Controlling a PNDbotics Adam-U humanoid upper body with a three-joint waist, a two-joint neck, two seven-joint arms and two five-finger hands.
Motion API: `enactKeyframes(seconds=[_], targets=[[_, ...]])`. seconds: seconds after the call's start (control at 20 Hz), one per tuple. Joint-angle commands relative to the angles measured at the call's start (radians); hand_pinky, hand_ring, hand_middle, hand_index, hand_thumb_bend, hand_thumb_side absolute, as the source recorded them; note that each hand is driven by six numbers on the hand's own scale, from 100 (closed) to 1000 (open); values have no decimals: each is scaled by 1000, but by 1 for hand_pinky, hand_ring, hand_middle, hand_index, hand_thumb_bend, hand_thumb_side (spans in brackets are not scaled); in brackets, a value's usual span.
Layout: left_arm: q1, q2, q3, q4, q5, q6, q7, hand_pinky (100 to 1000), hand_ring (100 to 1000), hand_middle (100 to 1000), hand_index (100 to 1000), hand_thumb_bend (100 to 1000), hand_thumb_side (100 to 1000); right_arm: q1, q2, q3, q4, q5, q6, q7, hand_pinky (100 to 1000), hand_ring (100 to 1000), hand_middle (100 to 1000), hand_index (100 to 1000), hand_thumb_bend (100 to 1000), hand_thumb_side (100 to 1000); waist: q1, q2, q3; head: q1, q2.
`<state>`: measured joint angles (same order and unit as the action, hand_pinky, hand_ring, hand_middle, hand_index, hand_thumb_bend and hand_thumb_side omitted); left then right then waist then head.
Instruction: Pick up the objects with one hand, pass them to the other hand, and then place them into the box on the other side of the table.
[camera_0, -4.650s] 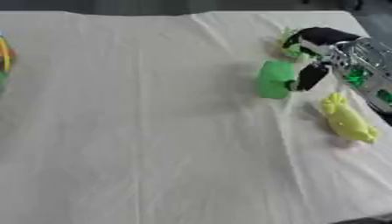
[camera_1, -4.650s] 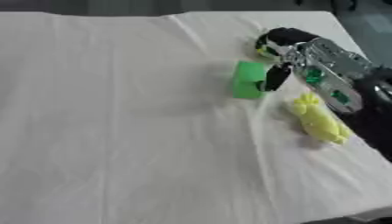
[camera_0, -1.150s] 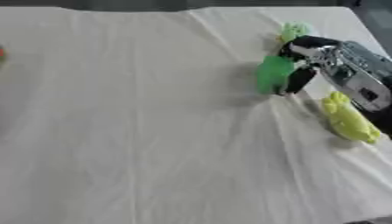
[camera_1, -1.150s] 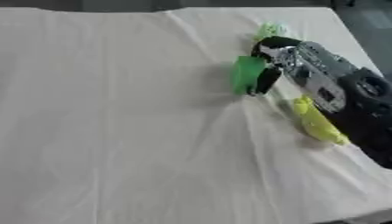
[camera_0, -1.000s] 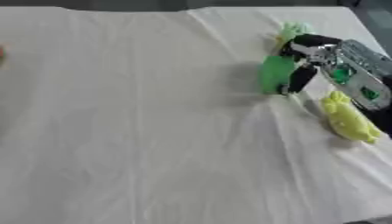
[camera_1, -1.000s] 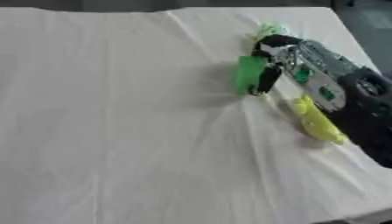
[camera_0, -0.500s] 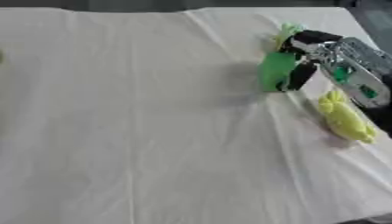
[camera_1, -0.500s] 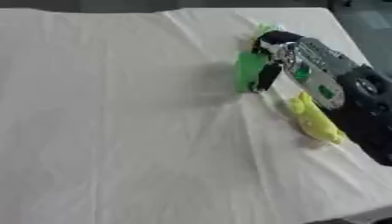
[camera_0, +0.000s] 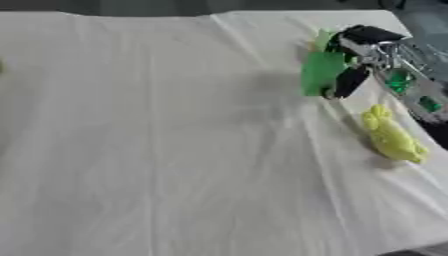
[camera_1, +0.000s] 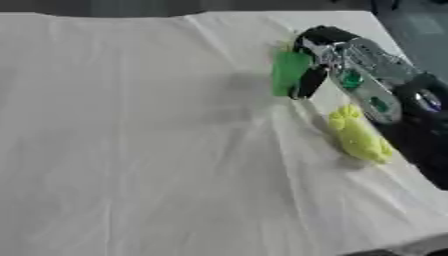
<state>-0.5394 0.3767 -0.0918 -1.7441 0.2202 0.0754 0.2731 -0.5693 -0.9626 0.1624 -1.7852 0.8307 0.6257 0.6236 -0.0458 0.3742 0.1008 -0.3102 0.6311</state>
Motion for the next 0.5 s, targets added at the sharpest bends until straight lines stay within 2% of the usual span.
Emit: enactKeyframes(seconds=[0.05,0.35,0.5], targets=[[-4,16,13,-13,5,-3,11,638,734,806,748,199,815,9,-29,-47,-72,36,281,278,823,693,483,572,376,100,-2,-36,-4,6,2],[3,20,23,-14,4,-8,26,639,735,806,748,200,809,47,-2,-108,-177,141,281,261,817,660,472,562,357,100,-3,-45,-17,17,0],[5,21,28,-15,3,-10,35,639,736,806,749,200,807,58,23,-130,-210,161,281,216,802,631,467,560,343,100,-3,-47,-21,27,0]])
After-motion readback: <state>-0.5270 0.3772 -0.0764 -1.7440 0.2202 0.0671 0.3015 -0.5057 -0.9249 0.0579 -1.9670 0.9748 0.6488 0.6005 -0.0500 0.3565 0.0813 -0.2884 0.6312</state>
